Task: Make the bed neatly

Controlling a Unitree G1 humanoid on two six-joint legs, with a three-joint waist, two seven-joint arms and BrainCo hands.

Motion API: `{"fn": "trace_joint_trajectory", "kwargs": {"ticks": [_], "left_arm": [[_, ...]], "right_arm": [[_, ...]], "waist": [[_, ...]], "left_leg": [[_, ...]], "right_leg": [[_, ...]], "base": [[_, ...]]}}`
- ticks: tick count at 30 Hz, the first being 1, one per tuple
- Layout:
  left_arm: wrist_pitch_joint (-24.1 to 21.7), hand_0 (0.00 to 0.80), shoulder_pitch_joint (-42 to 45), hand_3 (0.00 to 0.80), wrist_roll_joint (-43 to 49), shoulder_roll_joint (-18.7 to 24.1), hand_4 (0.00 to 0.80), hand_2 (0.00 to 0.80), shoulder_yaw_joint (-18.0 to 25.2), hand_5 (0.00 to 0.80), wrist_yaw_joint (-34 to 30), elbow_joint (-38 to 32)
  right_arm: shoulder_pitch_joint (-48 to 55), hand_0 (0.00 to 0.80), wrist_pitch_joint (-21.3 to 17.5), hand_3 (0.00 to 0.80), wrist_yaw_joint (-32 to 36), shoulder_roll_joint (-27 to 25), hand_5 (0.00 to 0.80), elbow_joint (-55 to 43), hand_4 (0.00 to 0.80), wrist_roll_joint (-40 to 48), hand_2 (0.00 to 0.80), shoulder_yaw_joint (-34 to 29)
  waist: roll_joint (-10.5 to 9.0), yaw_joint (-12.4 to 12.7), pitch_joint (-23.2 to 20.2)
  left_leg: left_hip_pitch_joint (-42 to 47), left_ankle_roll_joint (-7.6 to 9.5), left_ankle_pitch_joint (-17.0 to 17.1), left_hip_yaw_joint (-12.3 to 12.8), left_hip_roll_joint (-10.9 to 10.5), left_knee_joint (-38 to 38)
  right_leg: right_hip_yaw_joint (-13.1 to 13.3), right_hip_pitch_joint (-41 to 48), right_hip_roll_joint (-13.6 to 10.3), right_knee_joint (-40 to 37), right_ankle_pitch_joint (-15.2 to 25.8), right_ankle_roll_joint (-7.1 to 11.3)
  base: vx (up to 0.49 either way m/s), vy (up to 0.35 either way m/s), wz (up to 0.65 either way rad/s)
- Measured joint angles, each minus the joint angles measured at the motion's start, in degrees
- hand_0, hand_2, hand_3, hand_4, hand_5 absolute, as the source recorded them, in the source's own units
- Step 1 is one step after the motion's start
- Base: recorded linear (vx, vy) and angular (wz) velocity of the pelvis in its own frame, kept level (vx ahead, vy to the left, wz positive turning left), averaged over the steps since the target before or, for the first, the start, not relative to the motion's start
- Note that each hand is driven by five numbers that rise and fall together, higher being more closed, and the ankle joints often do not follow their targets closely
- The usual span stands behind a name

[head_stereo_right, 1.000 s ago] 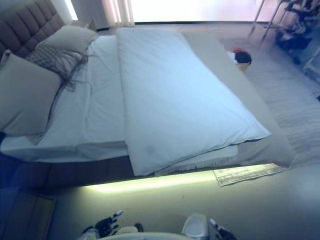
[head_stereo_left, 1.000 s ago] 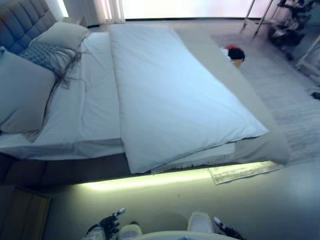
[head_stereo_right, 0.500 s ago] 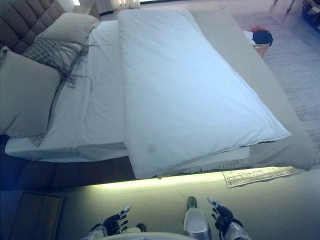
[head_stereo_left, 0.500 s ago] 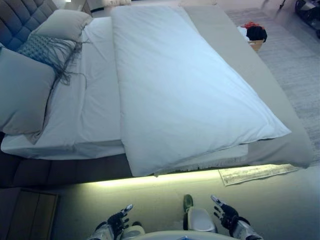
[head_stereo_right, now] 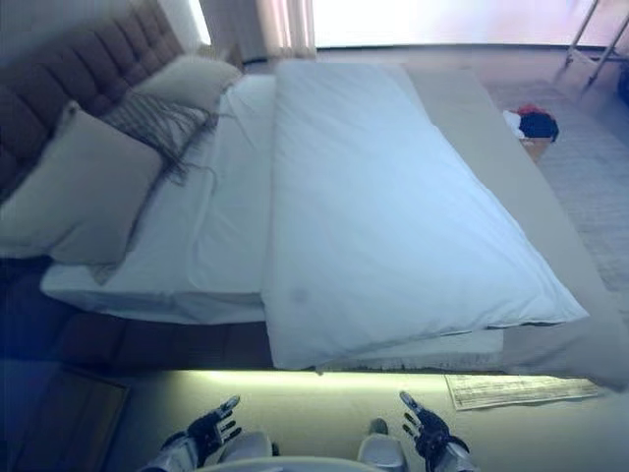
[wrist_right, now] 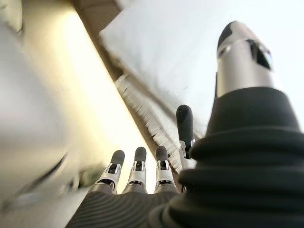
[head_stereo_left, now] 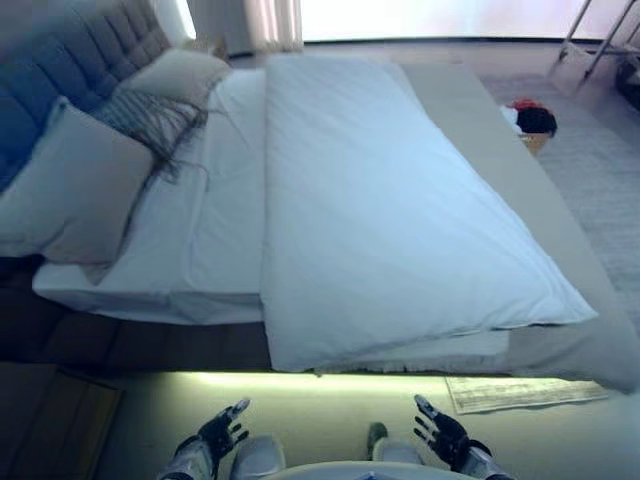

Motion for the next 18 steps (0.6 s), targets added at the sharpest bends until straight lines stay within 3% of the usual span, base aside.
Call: {"fn": "trace_joint_trajectory", "kwargs": {"ticks": [1,2,3,4,5,6,10,12,18], "left_arm": [[0.2,0.000,0.0,0.000,0.1,-0.3,0.000,0.000,-0.1,0.000,-0.1,0.1],[0.5,0.000,0.2,0.000,0.1,-0.8,0.000,0.000,-0.7,0.000,-0.1,0.7],[0.3,0.000,0.2,0.000,0.1,-0.9,0.000,0.000,-1.0,0.000,0.1,0.5],[0.3,0.000,0.2,0.000,0.1,0.3,0.000,0.000,-1.1,0.000,0.0,0.3],[0.3,0.000,0.2,0.000,0.1,1.2,0.000,0.000,-1.1,0.000,0.0,0.3],[0.4,0.000,-0.1,0.000,0.1,1.9,0.000,0.000,-1.1,0.000,0.2,-0.1],[1.7,0.000,3.1,0.000,0.2,0.9,0.000,0.000,-3.5,0.000,-0.1,-0.2],[2.0,0.000,4.1,0.000,0.1,0.8,0.000,0.000,-4.7,0.000,-0.1,-0.7],[1.3,0.000,2.1,0.000,-0.5,0.9,0.000,0.000,-5.6,0.000,-0.3,-1.9]], "right_arm": [[-0.3,0.000,1.0,0.000,-0.1,-0.4,0.000,-0.5,0.000,0.5,0.000,0.3],[0.0,0.000,1.7,0.000,-0.2,-0.8,0.000,-0.5,0.000,1.7,0.000,0.6],[0.9,0.000,2.5,0.000,-0.1,-0.3,0.000,-0.4,0.000,3.2,0.000,0.5],[1.5,0.000,2.9,0.000,0.2,-0.2,0.000,-0.5,0.000,4.7,0.000,-0.3],[1.6,0.000,3.3,0.000,0.9,0.1,0.000,-0.5,0.000,5.0,0.000,-0.7],[1.2,0.000,3.2,0.000,1.6,0.5,0.000,-0.6,0.000,5.0,0.000,-0.8],[0.0,0.000,1.5,0.000,2.5,0.3,0.000,-3.5,0.000,7.8,0.000,-0.7],[-1.9,0.000,1.4,0.000,2.7,0.7,0.000,-4.4,0.000,9.8,0.000,-0.7],[-7.9,0.000,0.1,0.000,1.2,0.4,0.000,-4.7,0.000,13.4,0.000,-1.4]], "waist": [[1.48,-0.1,0.1],[3.37,0.4,0.0],[2.98,1.2,0.2],[1.59,1.2,0.2],[-0.40,1.3,0.2],[-1.97,1.3,0.3],[0.59,1.5,1.0],[1.20,1.6,0.6],[0.81,3.3,2.1]], "left_leg": [[-0.3,2.69,-1.4,-0.3,0.1,-2.3],[-0.5,3.17,0.3,-1.7,1.0,-3.5],[-0.5,3.25,0.6,-0.6,1.5,-3.4],[-0.4,3.14,0.7,-0.5,0.6,-4.8],[0.0,2.83,0.9,-0.5,-0.9,-7.1],[1.3,3.01,2.1,-0.5,-1.8,-8.9],[3.4,3.27,6.8,-0.8,-1.9,-12.4],[3.1,3.33,6.9,0.0,-2.2,-12.3],[-3.0,2.65,6.9,-0.7,-0.9,-8.4]], "right_leg": [[-0.3,0.2,1.1,-0.7,0.1,0.52],[0.0,0.0,2.5,0.1,0.4,1.75],[0.8,-2.1,1.9,6.7,-1.2,1.22],[0.6,-2.8,0.4,12.7,-3.6,1.22],[0.6,-0.9,-1.1,12.8,-6.2,1.48],[0.0,1.9,-1.8,8.5,-6.6,4.19],[-1.1,4.6,-1.6,5.0,-5.7,4.60],[-1.2,3.7,-2.1,5.0,-5.5,4.53],[-1.8,-0.2,-1.0,5.8,-5.3,4.27]], "base": [[0.104,0.061,-0.65],[0.146,0.048,-0.57],[0.181,0.036,-0.32],[0.184,0.030,0.01],[0.173,0.027,0.38],[0.132,0.031,0.34],[0.029,0.013,0.05],[-0.041,-0.063,-0.01],[-0.126,-0.116,0.04]]}}
